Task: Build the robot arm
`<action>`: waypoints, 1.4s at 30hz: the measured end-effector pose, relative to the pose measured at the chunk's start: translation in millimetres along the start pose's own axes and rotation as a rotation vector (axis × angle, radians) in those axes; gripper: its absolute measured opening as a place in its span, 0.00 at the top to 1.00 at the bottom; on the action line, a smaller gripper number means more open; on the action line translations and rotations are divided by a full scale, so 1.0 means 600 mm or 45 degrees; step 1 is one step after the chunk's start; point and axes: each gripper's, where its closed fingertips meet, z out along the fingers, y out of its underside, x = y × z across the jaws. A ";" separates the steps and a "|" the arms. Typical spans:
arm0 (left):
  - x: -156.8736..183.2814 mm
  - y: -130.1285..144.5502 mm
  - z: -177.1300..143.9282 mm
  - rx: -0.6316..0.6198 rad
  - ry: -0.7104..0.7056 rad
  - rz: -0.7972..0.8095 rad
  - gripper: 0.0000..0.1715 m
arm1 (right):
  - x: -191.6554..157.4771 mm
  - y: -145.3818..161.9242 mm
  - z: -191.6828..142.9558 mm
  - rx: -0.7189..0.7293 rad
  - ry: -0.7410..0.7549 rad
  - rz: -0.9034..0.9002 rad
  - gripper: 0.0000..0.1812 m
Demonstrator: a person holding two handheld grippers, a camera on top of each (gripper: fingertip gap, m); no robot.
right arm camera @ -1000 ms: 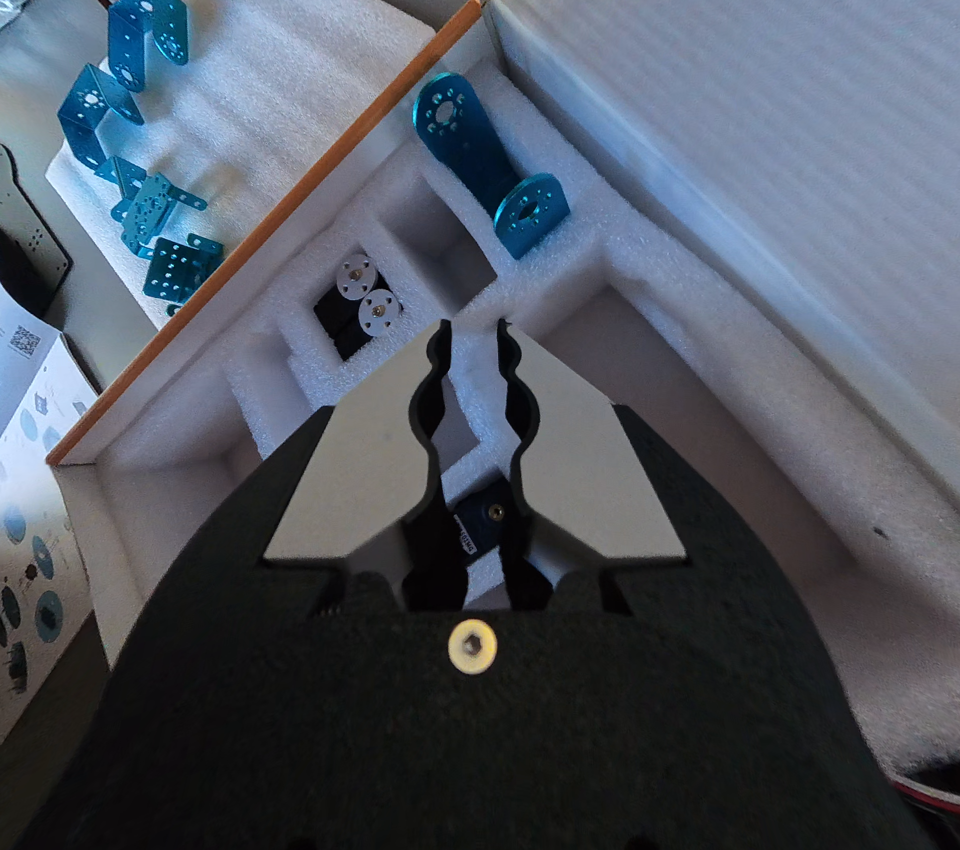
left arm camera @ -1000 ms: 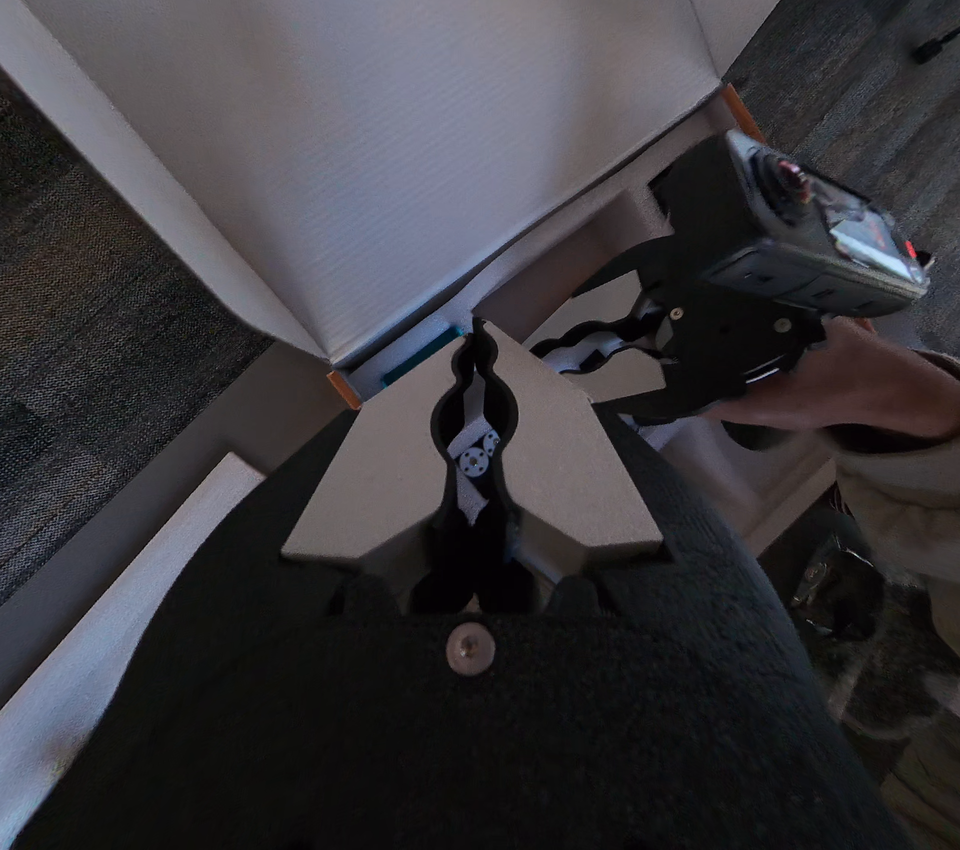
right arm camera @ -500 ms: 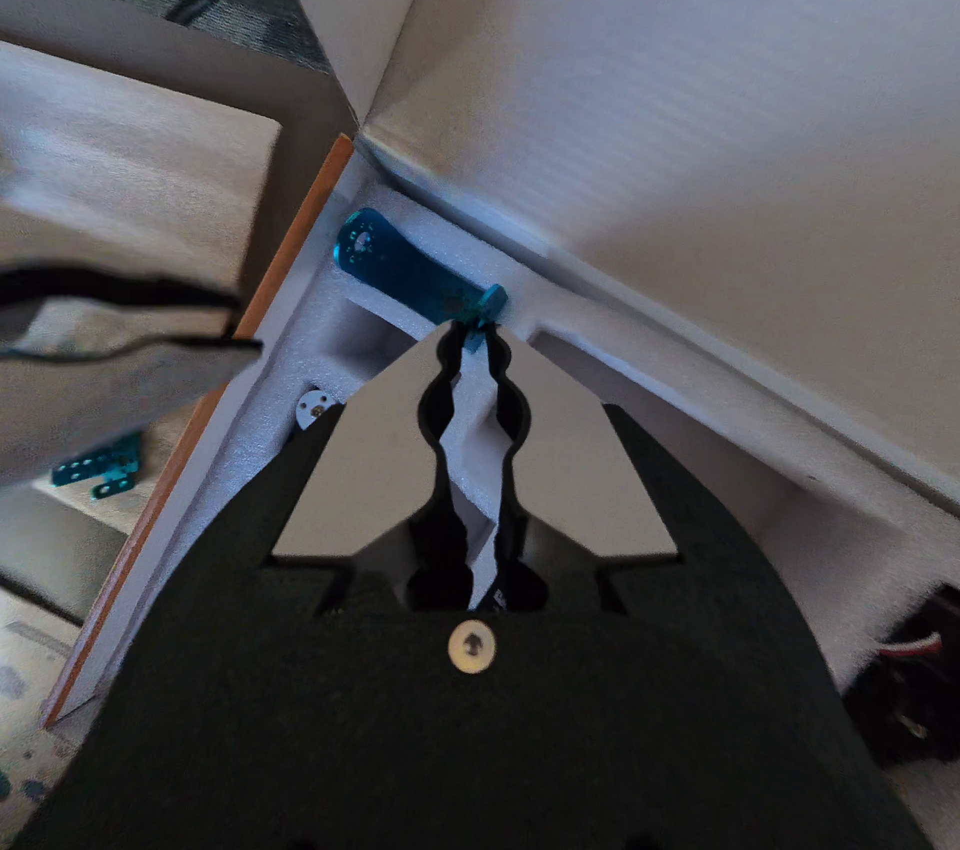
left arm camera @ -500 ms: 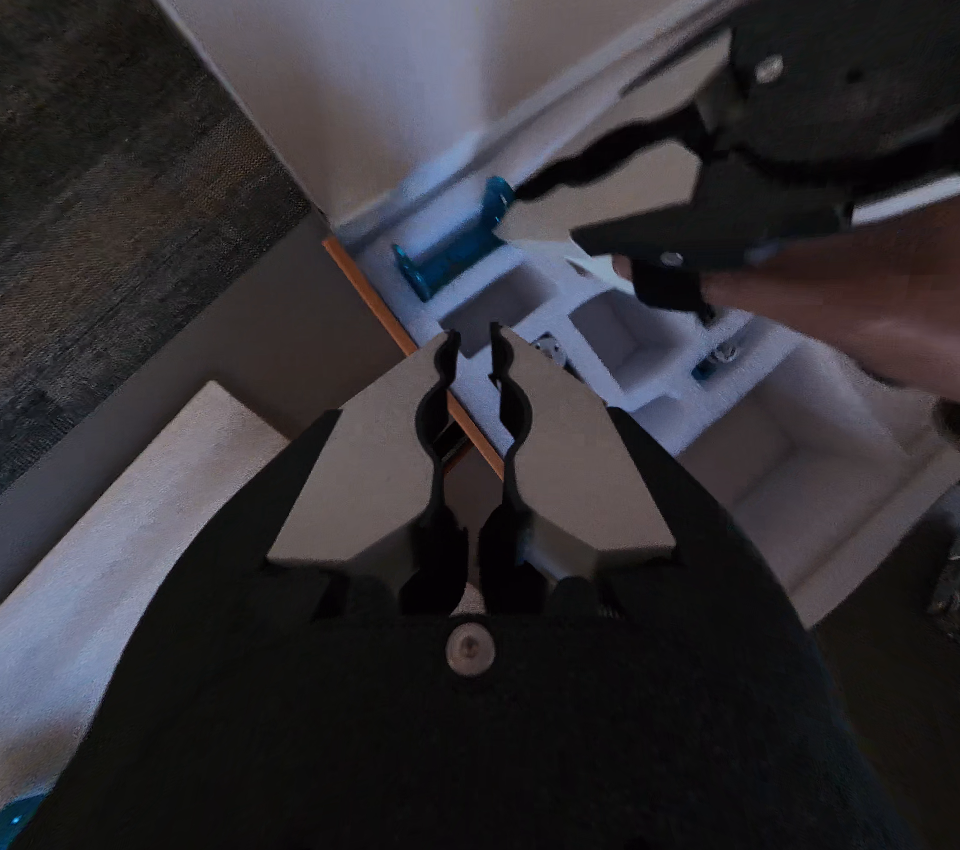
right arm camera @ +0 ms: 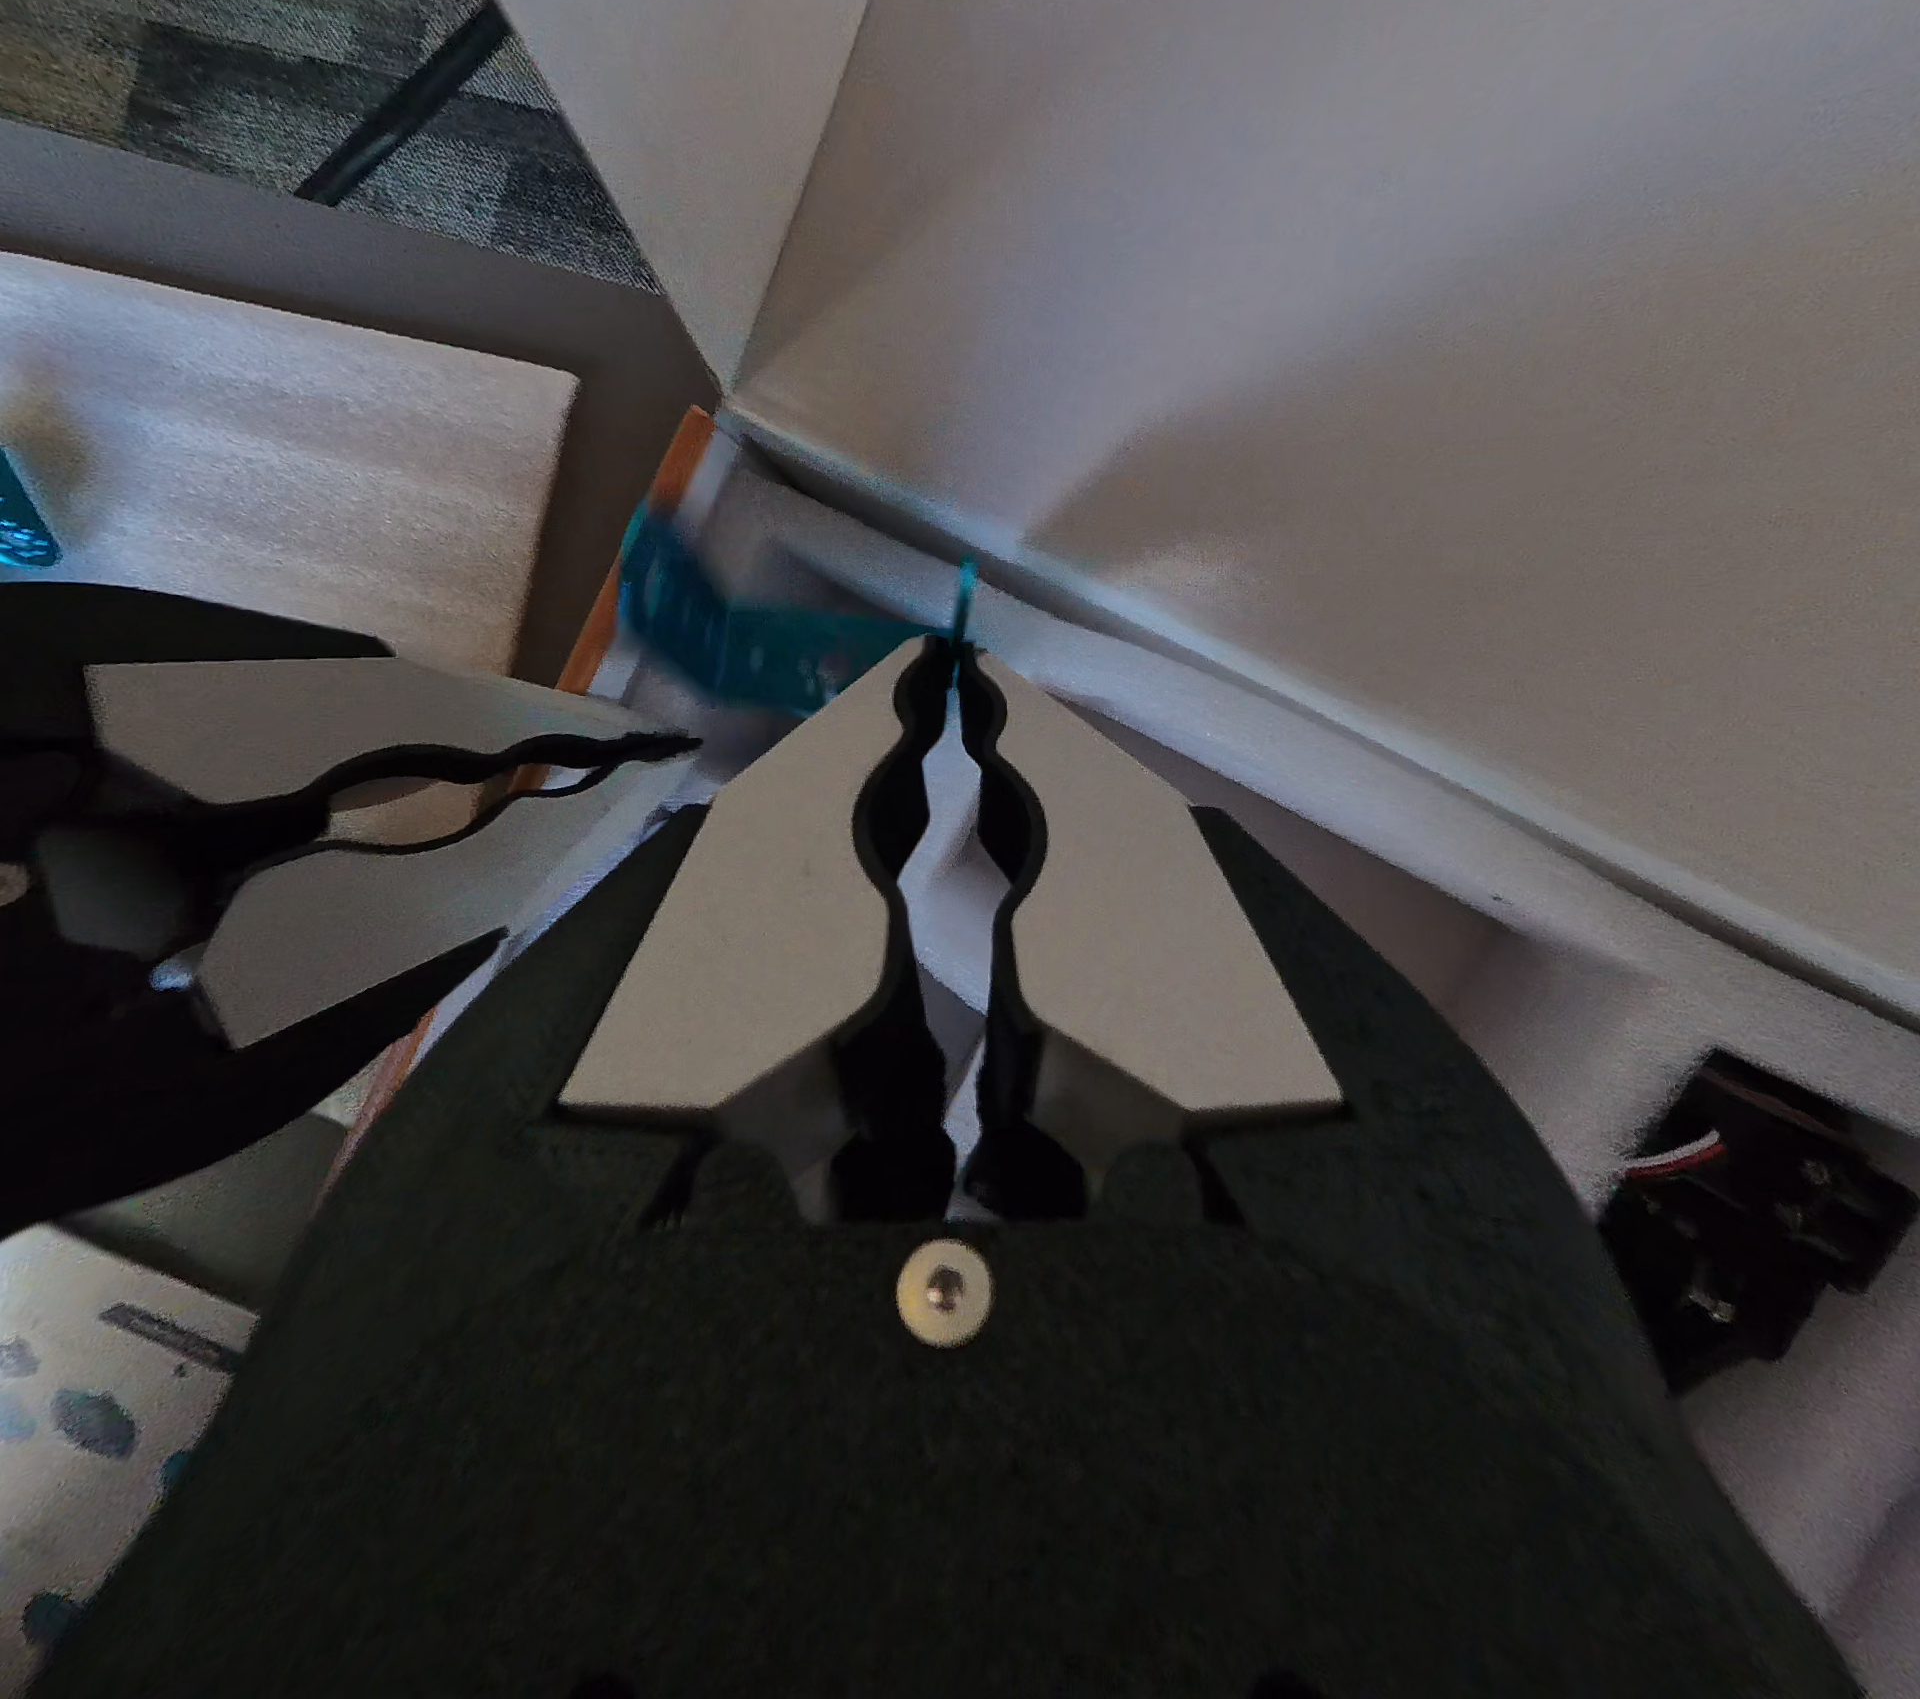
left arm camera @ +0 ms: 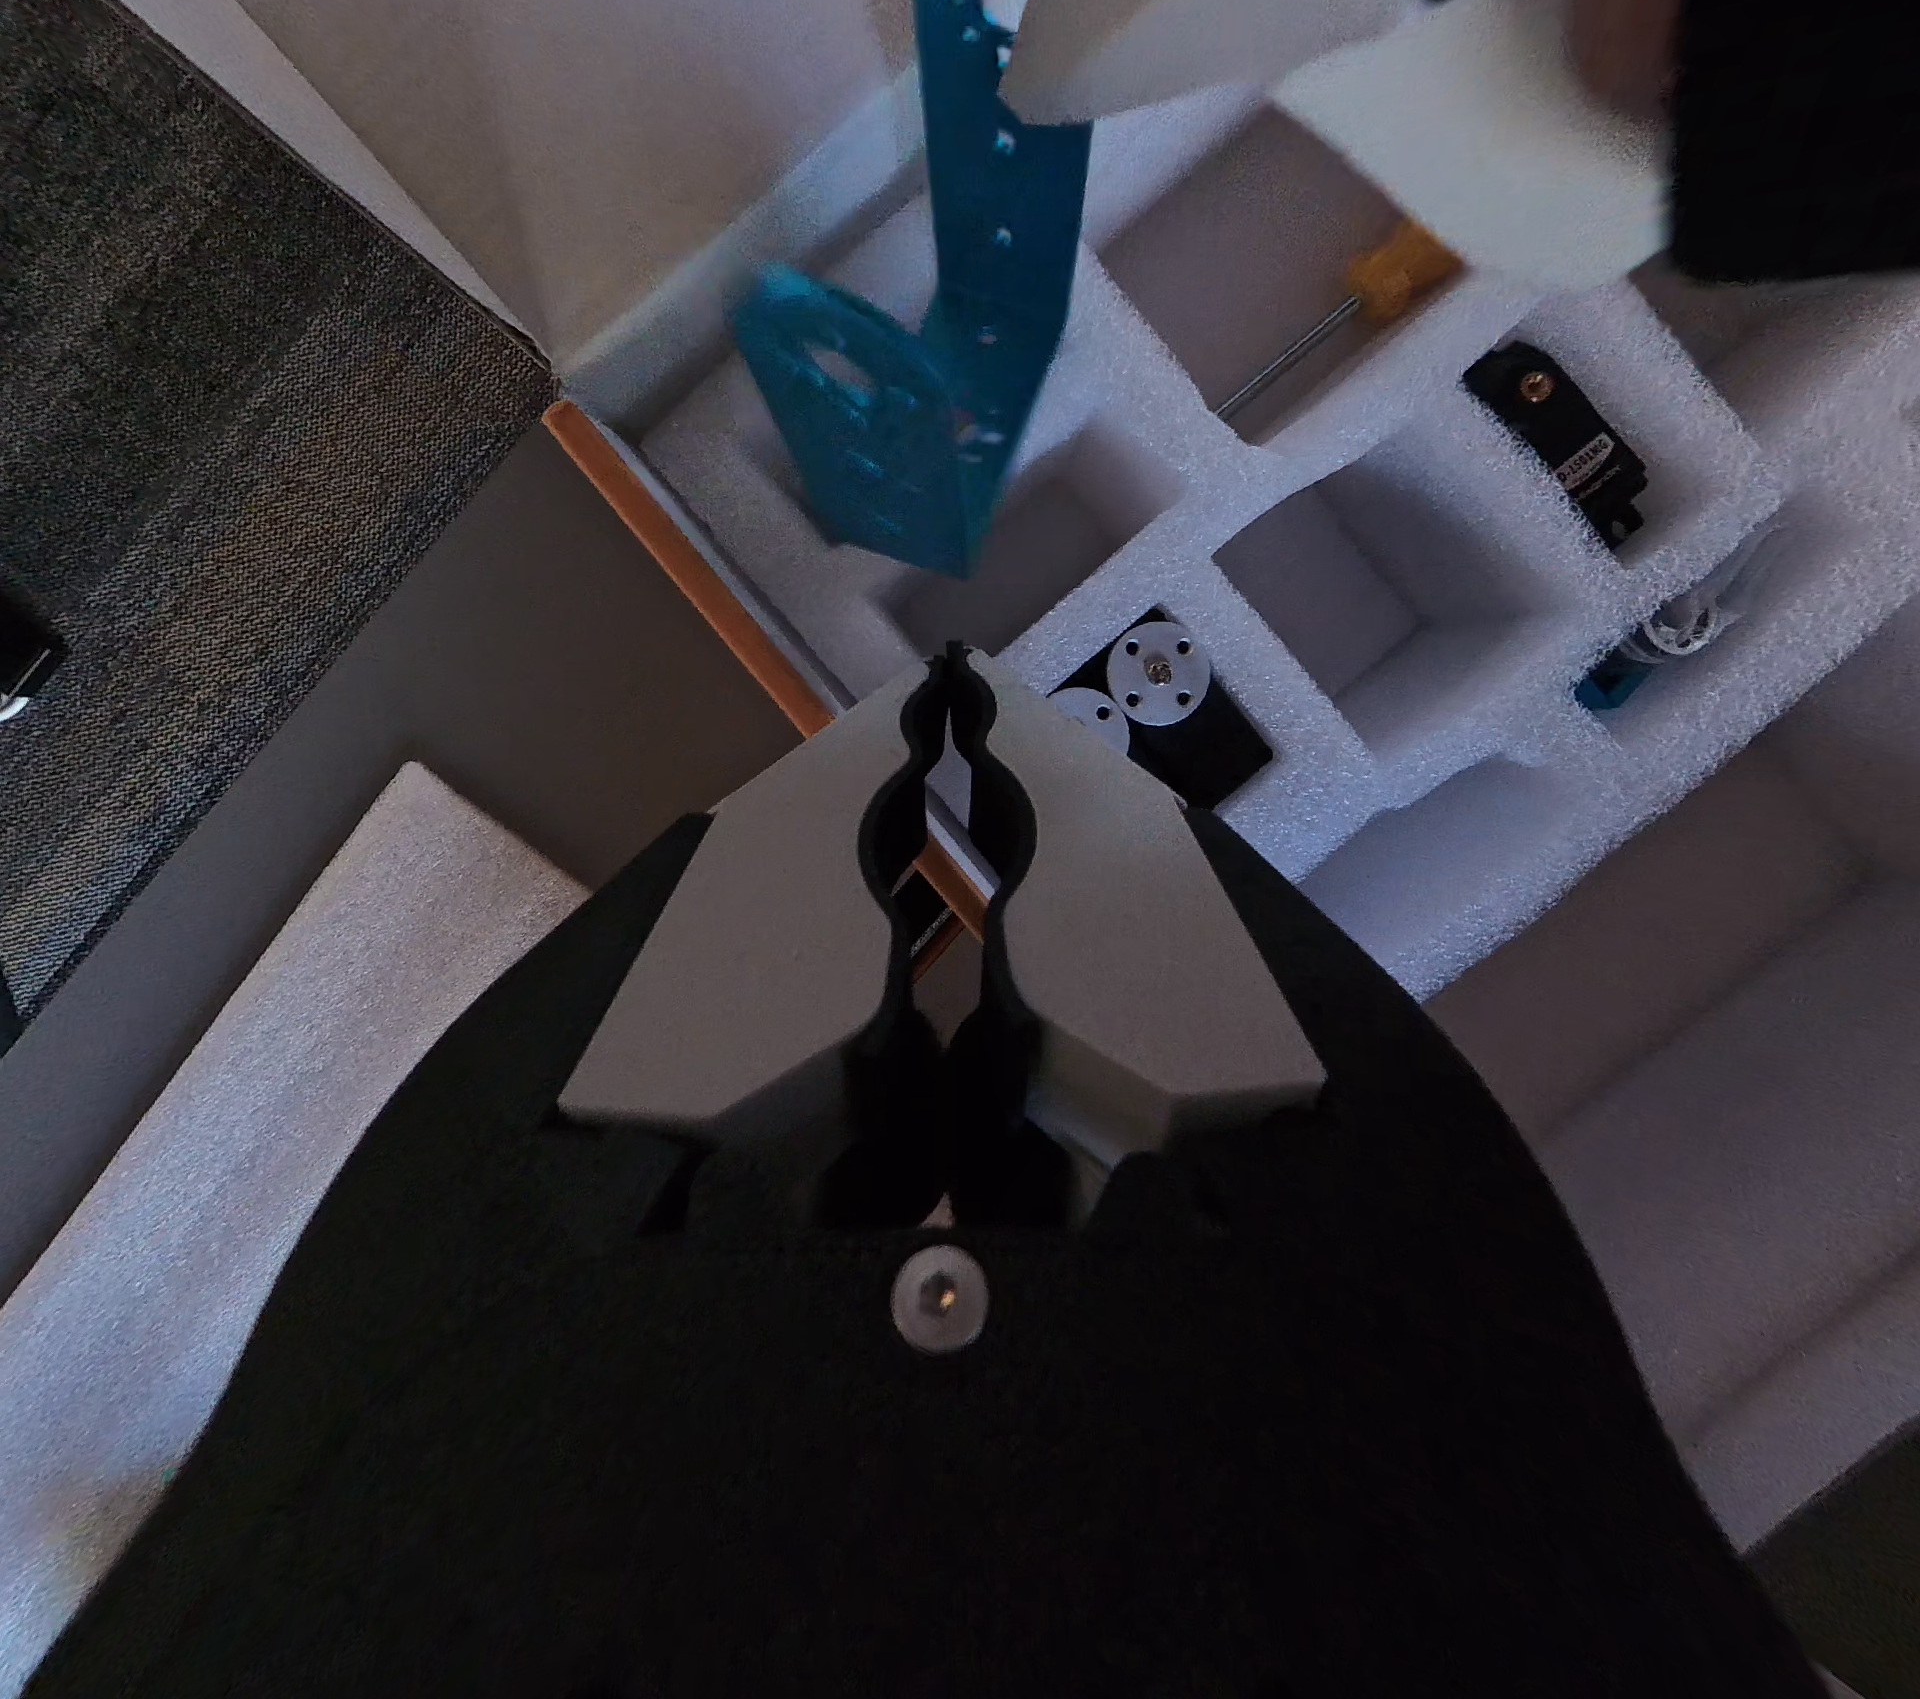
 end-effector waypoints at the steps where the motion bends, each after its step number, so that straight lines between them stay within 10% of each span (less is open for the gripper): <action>1: 0.000 -0.001 0.000 0.002 0.002 0.000 1.00 | -0.002 -0.006 -0.010 0.019 -0.017 0.009 1.00; 7: 0.014 -0.036 -0.068 0.311 0.118 -0.046 0.99 | 0.006 -0.026 -0.075 0.094 0.064 -0.106 1.00; 11: 0.052 -0.052 -0.176 0.641 0.348 0.000 0.67 | -0.026 -0.019 -0.125 0.167 -0.008 -0.207 1.00; 25: 0.076 0.006 -0.257 0.711 0.174 0.274 0.85 | -0.185 0.047 -0.179 0.065 -0.314 -0.148 1.00; 29: 0.027 0.065 -0.280 0.607 0.138 0.282 0.85 | -0.221 0.041 -0.184 0.154 -0.332 -0.200 0.81; 34: -0.139 0.185 -0.307 0.419 0.007 0.113 0.85 | -0.265 0.078 -0.270 0.206 -0.375 -0.363 0.81; 42: -0.278 0.307 -0.238 0.316 0.088 -0.270 0.85 | -0.301 0.307 -0.398 0.107 -0.400 -0.538 0.81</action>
